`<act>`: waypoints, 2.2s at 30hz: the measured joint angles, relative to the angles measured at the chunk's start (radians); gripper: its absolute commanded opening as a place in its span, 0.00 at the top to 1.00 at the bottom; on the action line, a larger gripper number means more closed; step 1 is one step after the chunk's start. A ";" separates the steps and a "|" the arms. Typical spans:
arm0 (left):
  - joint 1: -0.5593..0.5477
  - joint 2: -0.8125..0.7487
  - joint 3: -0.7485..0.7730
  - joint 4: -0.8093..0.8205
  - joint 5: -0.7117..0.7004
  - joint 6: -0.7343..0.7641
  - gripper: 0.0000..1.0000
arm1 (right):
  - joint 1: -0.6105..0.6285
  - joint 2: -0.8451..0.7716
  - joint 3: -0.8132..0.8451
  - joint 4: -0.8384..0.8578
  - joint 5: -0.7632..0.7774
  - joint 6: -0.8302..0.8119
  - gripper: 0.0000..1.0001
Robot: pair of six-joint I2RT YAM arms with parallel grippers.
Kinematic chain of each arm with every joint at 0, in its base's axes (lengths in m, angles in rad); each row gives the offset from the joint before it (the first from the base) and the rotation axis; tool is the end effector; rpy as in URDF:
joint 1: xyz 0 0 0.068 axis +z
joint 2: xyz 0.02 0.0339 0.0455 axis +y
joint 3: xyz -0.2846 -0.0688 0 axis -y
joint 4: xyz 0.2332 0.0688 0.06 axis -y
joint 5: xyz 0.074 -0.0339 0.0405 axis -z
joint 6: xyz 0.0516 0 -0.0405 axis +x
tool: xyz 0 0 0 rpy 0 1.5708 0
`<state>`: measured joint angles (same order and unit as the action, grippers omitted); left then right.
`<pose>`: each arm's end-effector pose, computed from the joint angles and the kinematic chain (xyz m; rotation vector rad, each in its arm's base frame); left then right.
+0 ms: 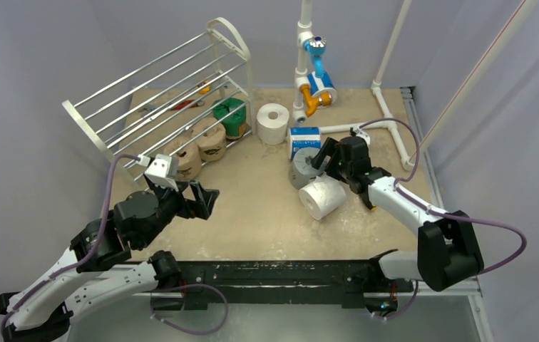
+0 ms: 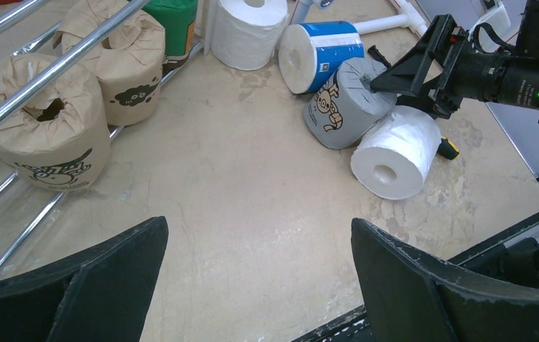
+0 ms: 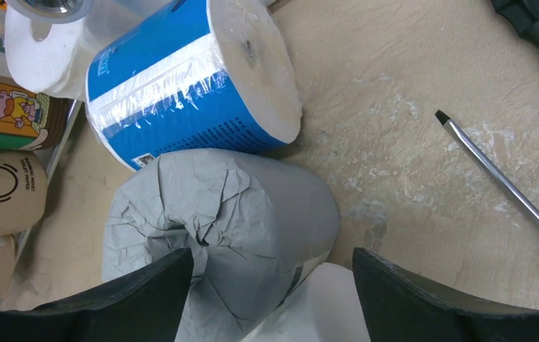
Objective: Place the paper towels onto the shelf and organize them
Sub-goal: Pick up the paper towel from the center of the board.
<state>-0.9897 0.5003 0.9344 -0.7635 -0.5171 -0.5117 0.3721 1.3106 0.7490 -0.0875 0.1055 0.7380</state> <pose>0.0592 -0.0437 0.3641 0.0986 1.8895 -0.5472 0.2590 0.0953 0.2394 0.4695 2.2118 0.4900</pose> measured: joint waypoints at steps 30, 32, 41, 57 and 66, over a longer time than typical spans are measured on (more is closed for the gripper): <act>0.000 -0.032 -0.033 0.006 -0.011 -0.001 0.00 | -0.013 0.092 0.037 0.040 -0.019 -0.006 0.53; 0.000 -0.034 -0.033 0.006 -0.011 -0.001 0.00 | -0.013 0.074 0.037 0.019 -0.008 -0.020 0.53; 0.000 -0.043 -0.033 0.002 -0.012 -0.001 0.00 | -0.013 -0.101 0.037 -0.096 0.013 -0.069 0.55; 0.000 -0.062 -0.033 -0.024 -0.029 -0.003 0.00 | 0.314 -0.240 0.219 -0.327 0.094 -0.140 0.54; 0.000 -0.103 -0.015 -0.078 -0.077 -0.013 0.00 | 0.586 -0.071 0.262 -0.308 0.147 -0.121 0.54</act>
<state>-0.9897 0.3977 0.9195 -0.8417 -0.5938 -0.5243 0.9577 1.2400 1.0111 -0.3954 0.2527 0.6170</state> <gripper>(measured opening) 0.998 0.460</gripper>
